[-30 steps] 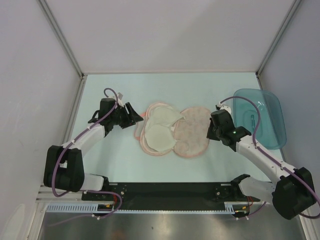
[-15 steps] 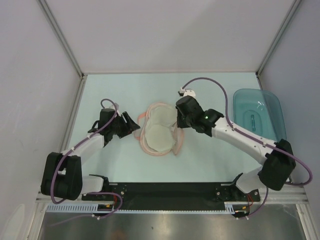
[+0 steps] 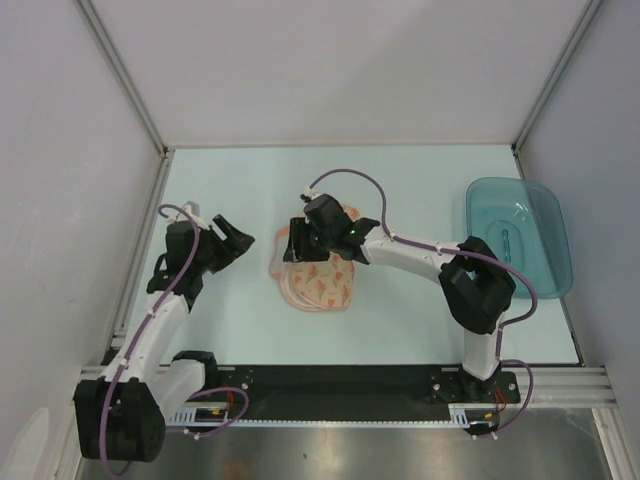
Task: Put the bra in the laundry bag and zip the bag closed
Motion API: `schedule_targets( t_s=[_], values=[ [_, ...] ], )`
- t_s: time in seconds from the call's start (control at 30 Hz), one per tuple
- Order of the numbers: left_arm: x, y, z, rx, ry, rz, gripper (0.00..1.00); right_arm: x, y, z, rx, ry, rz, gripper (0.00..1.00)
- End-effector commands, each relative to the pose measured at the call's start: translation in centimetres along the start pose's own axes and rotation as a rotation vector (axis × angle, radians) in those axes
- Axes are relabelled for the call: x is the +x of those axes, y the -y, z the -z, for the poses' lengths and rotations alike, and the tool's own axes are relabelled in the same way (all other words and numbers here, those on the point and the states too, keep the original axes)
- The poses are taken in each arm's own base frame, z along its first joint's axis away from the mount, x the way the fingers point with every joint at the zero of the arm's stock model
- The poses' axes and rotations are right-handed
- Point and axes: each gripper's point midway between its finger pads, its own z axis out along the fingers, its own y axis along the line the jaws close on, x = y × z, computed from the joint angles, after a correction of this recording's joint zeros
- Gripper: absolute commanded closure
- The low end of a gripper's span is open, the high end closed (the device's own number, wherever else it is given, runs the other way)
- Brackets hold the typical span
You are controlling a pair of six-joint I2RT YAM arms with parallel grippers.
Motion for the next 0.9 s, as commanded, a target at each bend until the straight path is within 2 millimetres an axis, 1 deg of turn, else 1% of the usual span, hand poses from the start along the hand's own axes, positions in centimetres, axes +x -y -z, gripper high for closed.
schedule_targets(
  t_s=[0.0,0.03,0.07,0.1,0.13,0.17,0.2,0.23,0.27,0.3,0.33,0.37,0.4,0.43,0.47,0.5,0.53,0.57,0.6,0.67,0.73,0.77,0.8,0.83,0.87],
  values=[
    [2.0,3.0,0.8,0.193,-0.113,-0.028,0.21,-1.9,-3.6,3.0,-0.189,0.021,0.015,0.38],
    [1.8,4.5,0.9,0.277,-0.113,-0.061,0.21,-2.2,-2.3,3.6,-0.155,0.042,0.023,0.31],
    [2.6,4.9,0.5,0.304,-0.152,-0.073,0.2,-2.6,-1.0,4.2,-0.122,0.066,0.008,0.29],
    [2.5,5.7,0.5,0.329,-0.164,-0.095,0.2,-2.9,1.5,5.7,-0.095,0.087,-0.025,0.27],
    [2.9,5.9,0.4,0.338,-0.185,-0.141,0.19,-3.0,2.2,6.4,-0.106,0.091,-0.05,0.26],
    [3.8,6.4,0.1,0.34,-0.221,-0.175,0.17,-3.2,3.0,7.0,-0.118,0.112,-0.065,0.25],
    [4.0,6.8,-0.6,0.332,-0.248,-0.2,0.16,-3.0,5.5,7.9,-0.094,0.123,-0.102,0.24],
    [4.8,6.5,-1.0,0.309,-0.284,-0.23,0.16,-2.9,6.5,8.4,-0.09,0.133,-0.114,0.23],
    [5.9,7.0,-1.2,0.309,-0.325,-0.252,0.16,-2.7,7.6,8.6,-0.079,0.131,-0.125,0.22],
    [6.6,6.9,-2.0,0.289,-0.361,-0.252,0.16,-2.5,8.4,8.8,-0.075,0.129,-0.132,0.21],
    [7.0,6.9,-2.2,0.286,-0.376,-0.25,0.16,-1.3,10.2,9.0,-0.078,0.101,-0.161,0.19],
    [7.1,7.1,-2.4,0.283,-0.375,-0.26,0.17,-1.4,10.7,9.0,-0.098,0.107,-0.164,0.19],
    [6.8,7.7,-2.7,0.295,-0.366,-0.273,0.17,-1.3,11.1,9.0,-0.12,0.113,-0.166,0.18],
    [6.8,7.9,-3.1,0.305,-0.363,-0.304,0.18,-0.7,12.4,9.0,-0.13,0.095,-0.189,0.18],
    [7.0,8.4,-3.3,0.32,-0.375,-0.33,0.21,-0.9,12.8,8.9,-0.134,0.108,-0.189,0.18],
    [6.3,9.3,-3.6,0.333,-0.361,-0.353,0.23,-0.7,13.3,8.8,-0.132,0.105,-0.187,0.18],
    [6.9,8.6,-4.4,0.31,-0.398,-0.375,0.28,-0.6,13.5,8.7,-0.137,0.099,-0.186,0.17],
    [7.0,8.5,-4.8,0.299,-0.41,-0.386,0.44,-0.4,14.1,8.4,-0.126,0.092,-0.197,0.17],
    [6.0,8.6,-5.5,0.274,-0.385,-0.404,0.51,-0.4,14.4,8.4,-0.122,0.091,-0.202,0.17],
    [6.8,8.1,-6.5,0.253,-0.428,-0.406,0.58,-0.4,14.5,8.3,-0.125,0.097,-0.206,0.17],
    [6.4,8.8,-7.1,0.247,-0.419,-0.417,0.62,-0.8,14.3,8.3,-0.133,0.111,-0.212,0.17],
    [7.1,9.1,-7.5,0.252,-0.435,-0.43,0.63,-0.8,14.3,8.3,-0.135,0.112,-0.211,0.17],
    [6.4,9.5,-7.9,0.227,-0.409,-0.451,0.63,-0.8,14.3,8.3,-0.136,0.113,-0.21,0.17],
    [6.5,9.6,-8.2,0.207,-0.405,-0.467,0.62,-0.8,14.2,8.2,-0.139,0.11,-0.215,0.17],
    [7.3,9.3,-8.8,0.178,-0.431,-0.483,0.61,-0.7,14.2,8.2,-0.142,0.108,-0.215,0.17]
  ],
)
